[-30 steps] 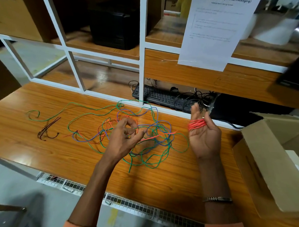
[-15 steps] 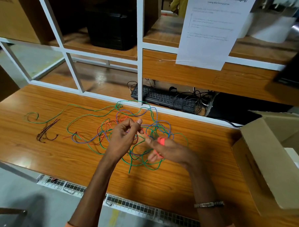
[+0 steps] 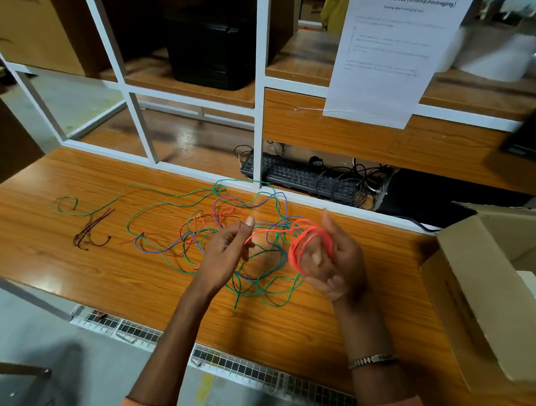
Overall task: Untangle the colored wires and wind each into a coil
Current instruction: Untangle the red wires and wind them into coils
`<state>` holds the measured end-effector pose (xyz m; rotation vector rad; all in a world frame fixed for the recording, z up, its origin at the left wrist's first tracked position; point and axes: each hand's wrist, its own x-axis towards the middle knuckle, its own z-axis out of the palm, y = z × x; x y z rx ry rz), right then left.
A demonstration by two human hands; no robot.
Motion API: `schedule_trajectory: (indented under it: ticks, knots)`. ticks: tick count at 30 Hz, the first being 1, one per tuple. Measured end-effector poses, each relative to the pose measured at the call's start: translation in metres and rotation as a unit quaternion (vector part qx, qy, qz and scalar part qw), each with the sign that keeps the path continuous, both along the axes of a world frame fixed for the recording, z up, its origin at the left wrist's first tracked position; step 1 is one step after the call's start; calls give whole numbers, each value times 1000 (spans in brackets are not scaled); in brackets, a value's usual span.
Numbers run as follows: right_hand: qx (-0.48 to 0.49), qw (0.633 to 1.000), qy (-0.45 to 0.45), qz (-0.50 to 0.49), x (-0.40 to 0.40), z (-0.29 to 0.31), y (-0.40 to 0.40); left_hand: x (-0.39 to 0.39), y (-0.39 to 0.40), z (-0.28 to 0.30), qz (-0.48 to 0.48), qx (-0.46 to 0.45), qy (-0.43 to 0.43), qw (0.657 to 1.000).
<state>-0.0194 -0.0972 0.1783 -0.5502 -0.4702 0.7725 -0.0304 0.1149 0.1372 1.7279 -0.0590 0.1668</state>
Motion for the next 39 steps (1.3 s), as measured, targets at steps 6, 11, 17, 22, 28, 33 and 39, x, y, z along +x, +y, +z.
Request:
schedule_trajectory:
  ticks: [6,11,17,22,28,33,39]
  knots:
    - [197,954,139,-179,18,-1,-25,-5,0,9,-41,-5,-14,999]
    - [182,911,192,-317,23,1,-34,-6,-1,8,-47,0,-17,999]
    - [-37,890,167,-423,26,0,-14,-6,-4,9,-55,-16,-33,998]
    - [-431,841,39,-325,23,-17,13,-7,-9,20,-107,5,-100,989]
    - [-491,868,-26,-68,5,-6,38,-1,-3,27,-51,32,-145,988]
    - [-480,869,-99,65,-7,1,42,5,3,9,-16,38,-131,990]
    - [-257,956,-87,112,-2,8,24,4,12,-4,18,-52,-55,997]
